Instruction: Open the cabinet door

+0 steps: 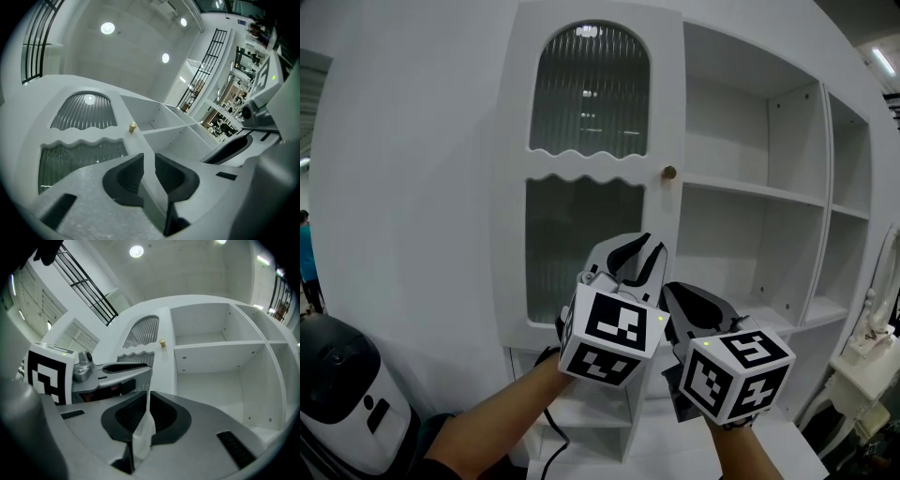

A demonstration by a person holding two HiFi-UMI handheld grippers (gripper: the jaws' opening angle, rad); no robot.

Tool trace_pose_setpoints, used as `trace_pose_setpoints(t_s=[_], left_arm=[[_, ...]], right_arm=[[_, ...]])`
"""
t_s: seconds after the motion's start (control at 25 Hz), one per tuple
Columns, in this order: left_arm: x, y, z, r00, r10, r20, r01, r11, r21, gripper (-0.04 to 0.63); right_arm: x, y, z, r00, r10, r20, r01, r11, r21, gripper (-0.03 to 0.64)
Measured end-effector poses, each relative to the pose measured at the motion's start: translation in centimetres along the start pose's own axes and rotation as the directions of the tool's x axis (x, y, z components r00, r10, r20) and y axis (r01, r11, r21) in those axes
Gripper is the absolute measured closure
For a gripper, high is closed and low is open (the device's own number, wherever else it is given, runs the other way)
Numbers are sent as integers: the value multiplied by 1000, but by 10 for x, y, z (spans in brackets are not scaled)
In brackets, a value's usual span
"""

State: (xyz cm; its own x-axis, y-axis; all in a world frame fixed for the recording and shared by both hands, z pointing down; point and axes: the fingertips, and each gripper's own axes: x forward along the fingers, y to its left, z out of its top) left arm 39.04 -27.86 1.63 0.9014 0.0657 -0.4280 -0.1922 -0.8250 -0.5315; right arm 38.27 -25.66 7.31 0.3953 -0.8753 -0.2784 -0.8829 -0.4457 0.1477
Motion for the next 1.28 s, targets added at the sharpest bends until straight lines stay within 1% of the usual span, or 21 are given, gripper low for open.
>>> trace_pose_setpoints(t_s=[0.2,0.36,0.56,0.68,0.8,0.88,0.96,1.04,1.12,1.2,1.28], left_arm=[[18,12,16,999,24,36,-25,999,21,514],[29,17,33,996,33,81,-39,997,70,506],[42,33,50,990,63,124,-78,990,120,479],[50,36,58,987,62,146,-84,985,151,469],[61,36,59,988,68,142,-95,977,192,466],[66,38,57,986,98,137,-128,965,228,466],[68,40,58,979,137,148,-172,951,255,469],[69,42,58,974,167,155,-205,940,273,504],[69,43,58,972,180,154,-218,932,290,514],[70,43,57,972,179,152,-217,931,293,515],[70,43,57,975,168,144,-203,938,283,517]], right_arm=[[3,-4,14,1000,3,11,-2,1000,-25,594],[7,-9,17,1000,2,13,-1,1000,-22,594],[11,-4,10,1000,14,-2,-14,1000,-26,594],[10,-7,1,1000,7,-19,-8,999,-32,594],[8,-13,-6,1000,-7,-27,7,1000,-26,594],[7,-18,-11,999,-16,-31,15,1000,-23,594],[5,-22,-17,999,-23,-39,22,1000,-20,594],[3,-26,-24,998,-27,-49,27,1000,-11,594],[3,-29,-32,998,-29,-58,29,1000,3,594],[3,-32,-39,997,-29,-69,30,999,13,594],[2,-33,-47,996,-27,-84,28,1000,14,594]])
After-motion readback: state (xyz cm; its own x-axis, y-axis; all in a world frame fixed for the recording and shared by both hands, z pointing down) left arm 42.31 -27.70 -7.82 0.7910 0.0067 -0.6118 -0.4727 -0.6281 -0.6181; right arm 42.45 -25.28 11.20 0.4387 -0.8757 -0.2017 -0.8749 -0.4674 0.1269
